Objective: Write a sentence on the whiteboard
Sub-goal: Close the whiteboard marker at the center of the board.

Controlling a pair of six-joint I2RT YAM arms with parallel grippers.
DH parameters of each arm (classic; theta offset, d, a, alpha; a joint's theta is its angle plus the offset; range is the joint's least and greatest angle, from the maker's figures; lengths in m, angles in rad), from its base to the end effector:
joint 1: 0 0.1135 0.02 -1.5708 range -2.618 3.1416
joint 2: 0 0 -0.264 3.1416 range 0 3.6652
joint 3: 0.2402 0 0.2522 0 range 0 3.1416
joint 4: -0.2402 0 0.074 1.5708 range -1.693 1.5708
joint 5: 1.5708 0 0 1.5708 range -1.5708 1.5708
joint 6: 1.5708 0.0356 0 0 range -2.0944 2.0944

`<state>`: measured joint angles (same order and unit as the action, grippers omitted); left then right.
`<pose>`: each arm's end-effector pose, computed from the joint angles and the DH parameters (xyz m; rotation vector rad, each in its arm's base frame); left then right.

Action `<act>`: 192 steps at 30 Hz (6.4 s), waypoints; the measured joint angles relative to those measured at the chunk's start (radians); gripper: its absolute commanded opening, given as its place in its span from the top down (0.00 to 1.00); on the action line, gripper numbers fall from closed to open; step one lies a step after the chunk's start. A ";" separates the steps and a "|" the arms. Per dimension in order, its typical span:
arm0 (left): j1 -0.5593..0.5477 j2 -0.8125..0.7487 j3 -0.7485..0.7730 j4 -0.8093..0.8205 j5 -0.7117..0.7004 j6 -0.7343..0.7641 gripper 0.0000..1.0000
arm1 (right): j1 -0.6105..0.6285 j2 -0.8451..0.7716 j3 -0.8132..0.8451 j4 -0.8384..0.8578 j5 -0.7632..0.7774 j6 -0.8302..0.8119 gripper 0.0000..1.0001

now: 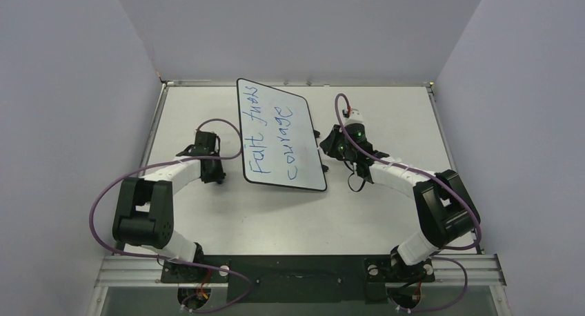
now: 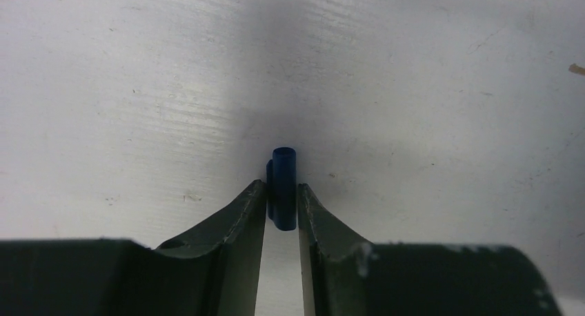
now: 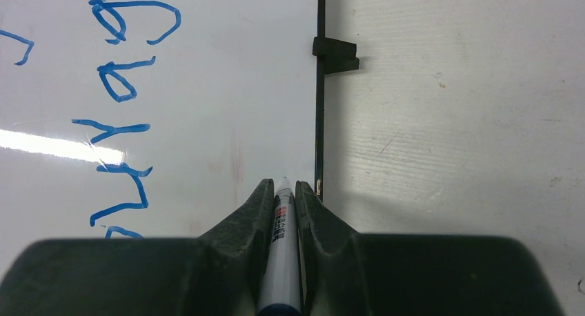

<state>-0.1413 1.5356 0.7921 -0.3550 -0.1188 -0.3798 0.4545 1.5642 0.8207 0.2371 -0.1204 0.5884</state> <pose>0.2792 -0.0355 0.1583 -0.3536 2.6321 -0.0120 0.2989 0.1508 0.2028 0.0681 2.1628 0.7474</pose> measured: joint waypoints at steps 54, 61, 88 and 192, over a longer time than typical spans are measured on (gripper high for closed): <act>-0.056 -0.671 0.181 -0.088 0.818 0.264 1.00 | 0.213 -0.327 0.331 -0.304 -0.331 -0.023 1.00; -0.121 -0.674 0.158 -0.045 0.951 0.296 1.00 | 0.265 -0.322 0.387 -0.342 -0.419 -0.029 1.00; -0.153 -0.718 0.123 -0.019 1.039 0.316 1.00 | 0.381 -0.257 0.465 -0.420 -0.481 -0.080 1.00; -0.149 -0.746 0.097 -0.018 1.023 0.314 1.00 | 0.399 -0.224 0.474 -0.463 -0.469 -0.131 1.00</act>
<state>-0.2901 0.7898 0.8886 -0.3733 0.9039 -0.0658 0.8532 1.3403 1.2945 -0.2256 -0.5892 0.4576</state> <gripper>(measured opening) 0.095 0.103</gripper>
